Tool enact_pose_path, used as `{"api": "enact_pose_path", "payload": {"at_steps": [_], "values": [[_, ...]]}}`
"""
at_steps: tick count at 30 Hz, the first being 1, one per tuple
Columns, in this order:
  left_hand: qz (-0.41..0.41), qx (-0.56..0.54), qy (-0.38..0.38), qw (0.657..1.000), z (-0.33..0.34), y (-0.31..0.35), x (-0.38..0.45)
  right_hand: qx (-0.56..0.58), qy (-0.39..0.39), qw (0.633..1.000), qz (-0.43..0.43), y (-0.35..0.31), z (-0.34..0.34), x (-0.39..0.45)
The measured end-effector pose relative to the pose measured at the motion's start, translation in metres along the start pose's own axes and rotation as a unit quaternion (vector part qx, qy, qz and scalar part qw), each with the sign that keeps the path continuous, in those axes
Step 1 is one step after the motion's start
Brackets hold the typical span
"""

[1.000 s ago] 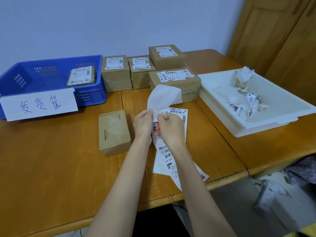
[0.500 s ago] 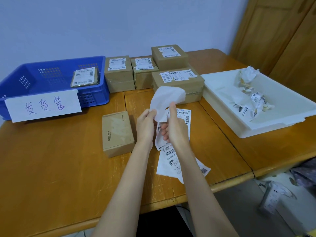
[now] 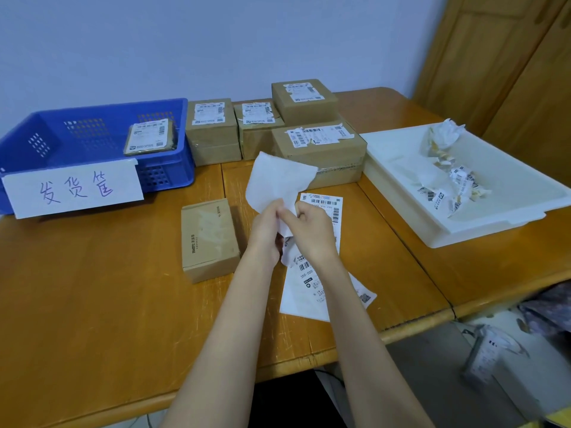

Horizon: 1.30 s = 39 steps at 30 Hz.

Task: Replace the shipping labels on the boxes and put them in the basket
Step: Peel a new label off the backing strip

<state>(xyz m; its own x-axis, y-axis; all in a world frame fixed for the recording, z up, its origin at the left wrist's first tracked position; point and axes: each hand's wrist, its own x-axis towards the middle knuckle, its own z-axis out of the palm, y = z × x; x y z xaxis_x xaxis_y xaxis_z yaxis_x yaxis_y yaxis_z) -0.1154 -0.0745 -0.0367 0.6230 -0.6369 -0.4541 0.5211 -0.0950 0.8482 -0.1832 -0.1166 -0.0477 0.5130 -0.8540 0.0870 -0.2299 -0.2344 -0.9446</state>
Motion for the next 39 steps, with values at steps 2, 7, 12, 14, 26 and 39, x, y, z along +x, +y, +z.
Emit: {"api": "enact_pose_path", "payload": {"at_steps": [2,7,12,14,26,39], "values": [[-0.012,-0.047,-0.011,0.999,-0.002,-0.002,0.002,0.062,-0.028,0.998,0.001,0.003,0.001,-0.002],[-0.010,-0.062,0.033,0.997,0.004,-0.009,0.002,0.113,-0.012,0.993,0.033,0.008,0.004,-0.002],[0.016,-0.049,0.097,0.994,0.011,-0.012,0.005,0.109,0.040,0.992,0.051,0.005,0.007,-0.004],[0.037,-0.045,0.118,0.991,0.012,-0.012,0.005,0.102,0.063,0.991,0.057,0.003,0.008,-0.004],[0.082,-0.037,0.135,0.987,0.010,-0.013,0.013,-0.041,0.146,0.988,0.016,-0.003,0.006,-0.015],[0.056,-0.062,0.129,0.988,0.008,-0.010,0.012,-0.014,0.165,0.986,0.007,-0.004,0.000,-0.023]]}}
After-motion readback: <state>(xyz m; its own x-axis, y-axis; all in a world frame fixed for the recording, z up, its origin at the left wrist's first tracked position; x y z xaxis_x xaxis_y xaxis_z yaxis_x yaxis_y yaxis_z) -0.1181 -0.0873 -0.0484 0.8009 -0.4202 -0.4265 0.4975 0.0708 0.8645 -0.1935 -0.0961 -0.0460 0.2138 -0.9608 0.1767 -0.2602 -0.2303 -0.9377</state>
